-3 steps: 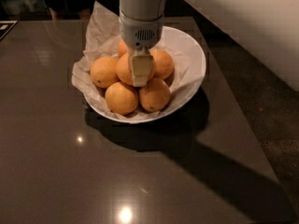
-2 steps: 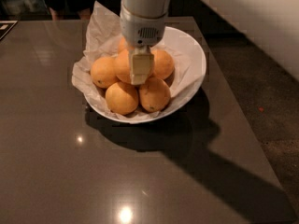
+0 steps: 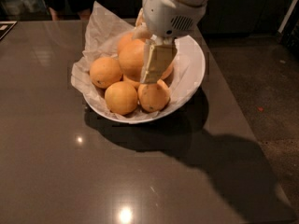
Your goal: Pick orange from white bowl
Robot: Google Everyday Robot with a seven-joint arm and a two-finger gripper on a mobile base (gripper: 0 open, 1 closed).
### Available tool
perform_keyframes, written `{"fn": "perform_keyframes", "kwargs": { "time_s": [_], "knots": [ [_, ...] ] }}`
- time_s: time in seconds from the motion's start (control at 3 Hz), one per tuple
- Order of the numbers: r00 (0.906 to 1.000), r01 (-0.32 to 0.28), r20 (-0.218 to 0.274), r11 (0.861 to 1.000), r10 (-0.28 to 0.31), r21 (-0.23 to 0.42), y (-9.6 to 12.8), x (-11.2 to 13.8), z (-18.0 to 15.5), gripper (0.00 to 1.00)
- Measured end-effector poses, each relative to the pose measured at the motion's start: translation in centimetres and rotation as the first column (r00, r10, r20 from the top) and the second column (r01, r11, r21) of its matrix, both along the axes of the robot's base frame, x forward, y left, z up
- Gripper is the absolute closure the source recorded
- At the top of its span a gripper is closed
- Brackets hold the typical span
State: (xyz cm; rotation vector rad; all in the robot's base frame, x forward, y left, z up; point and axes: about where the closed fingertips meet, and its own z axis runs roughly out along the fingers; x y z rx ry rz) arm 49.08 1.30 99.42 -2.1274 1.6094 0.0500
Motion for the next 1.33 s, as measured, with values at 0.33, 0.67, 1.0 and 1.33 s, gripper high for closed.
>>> {"fn": "perform_keyframes", "kwargs": {
  "time_s": [0.33, 0.67, 1.0, 1.33],
  "knots": [
    [0.9978, -0.026, 0.063, 0.997, 0.021, 0.078, -0.5, -2.2, 1.9, 1.00],
    [0.9971, -0.031, 0.071, 0.996, 0.025, 0.082, -0.4, -2.4, 2.5, 1.00],
    [0.9977, -0.032, 0.062, 0.997, 0.027, 0.071, -0.6, -5.0, 3.1, 1.00],
    [0.9970, -0.009, 0.077, 0.997, 0.003, 0.079, -1.1, -8.5, 4.2, 1.00]
  ]
}}
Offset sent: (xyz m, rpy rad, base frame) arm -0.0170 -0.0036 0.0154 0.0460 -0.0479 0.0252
